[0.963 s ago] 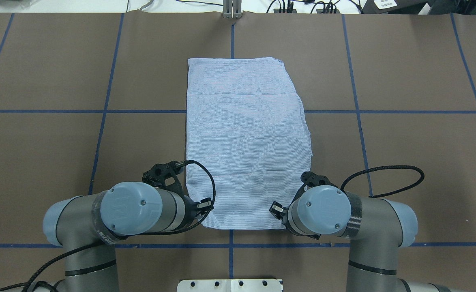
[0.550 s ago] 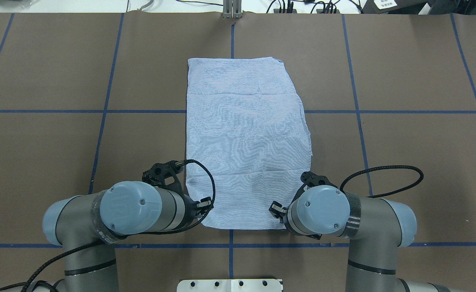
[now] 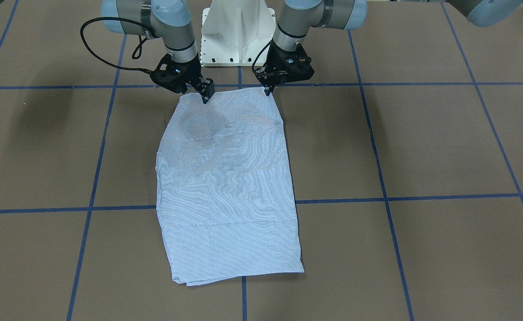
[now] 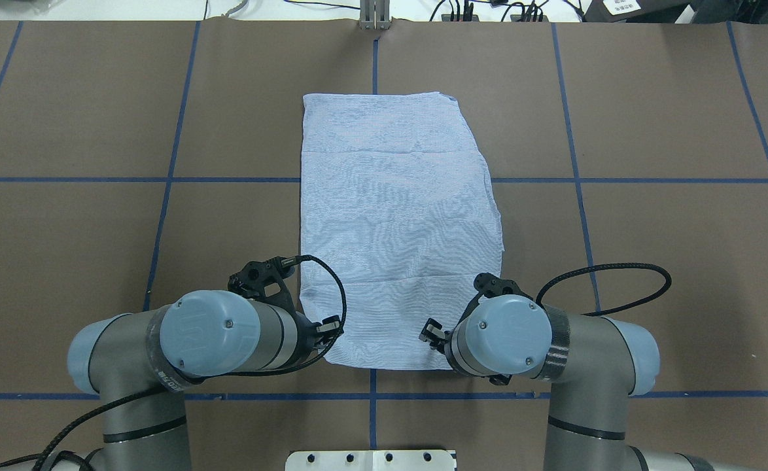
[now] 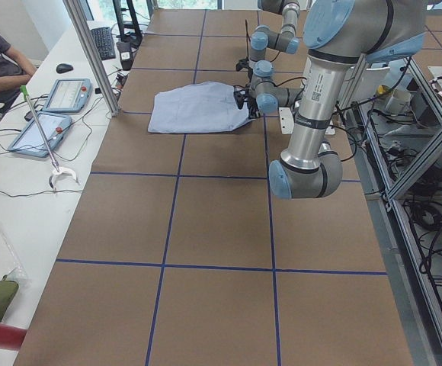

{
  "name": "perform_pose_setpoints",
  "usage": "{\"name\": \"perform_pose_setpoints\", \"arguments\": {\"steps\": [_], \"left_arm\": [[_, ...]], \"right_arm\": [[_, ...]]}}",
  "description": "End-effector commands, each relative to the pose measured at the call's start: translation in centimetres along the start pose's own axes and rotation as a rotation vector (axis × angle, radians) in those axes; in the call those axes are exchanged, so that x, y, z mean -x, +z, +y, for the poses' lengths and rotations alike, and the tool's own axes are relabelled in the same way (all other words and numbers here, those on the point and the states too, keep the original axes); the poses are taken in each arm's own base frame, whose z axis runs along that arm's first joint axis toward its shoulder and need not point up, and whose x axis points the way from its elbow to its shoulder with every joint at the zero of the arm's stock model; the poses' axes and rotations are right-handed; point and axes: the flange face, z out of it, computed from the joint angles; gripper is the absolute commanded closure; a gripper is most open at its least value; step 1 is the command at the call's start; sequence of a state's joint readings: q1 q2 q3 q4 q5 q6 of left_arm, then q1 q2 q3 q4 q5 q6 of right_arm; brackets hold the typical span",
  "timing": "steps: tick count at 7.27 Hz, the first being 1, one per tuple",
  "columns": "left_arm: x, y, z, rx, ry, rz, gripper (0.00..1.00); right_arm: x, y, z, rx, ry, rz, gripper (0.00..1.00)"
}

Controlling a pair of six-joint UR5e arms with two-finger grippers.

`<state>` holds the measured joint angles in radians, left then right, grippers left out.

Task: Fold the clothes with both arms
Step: 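Grasp the shirt's two near corners with both grippers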

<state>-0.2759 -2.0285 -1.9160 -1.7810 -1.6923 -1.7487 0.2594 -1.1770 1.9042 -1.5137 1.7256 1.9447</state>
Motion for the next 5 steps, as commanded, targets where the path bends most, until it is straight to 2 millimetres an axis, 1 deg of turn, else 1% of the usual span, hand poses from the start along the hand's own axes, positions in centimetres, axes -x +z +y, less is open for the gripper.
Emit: {"name": "perform_pose_setpoints", "arguments": {"steps": [1,3,4,5], "left_arm": [[-0.05,-0.03,0.01,0.001,0.000,0.001,1.00],[-0.05,-0.03,0.01,0.001,0.000,0.001,1.00],[-0.05,-0.03,0.00,0.000,0.000,0.001,1.00],[-0.05,-0.03,0.00,0.000,0.000,0.001,1.00]], "right_arm": [[-0.08,0.97,-0.19,-0.006,0.003,0.016,0.17],[-0.18,1.30,-0.25,-0.007,0.004,0.026,0.15],[-0.17,1.22,-0.31,-0.006,0.006,0.026,0.08],[-0.16,1.15,-0.28,-0.004,0.007,0.025,0.08]]}}
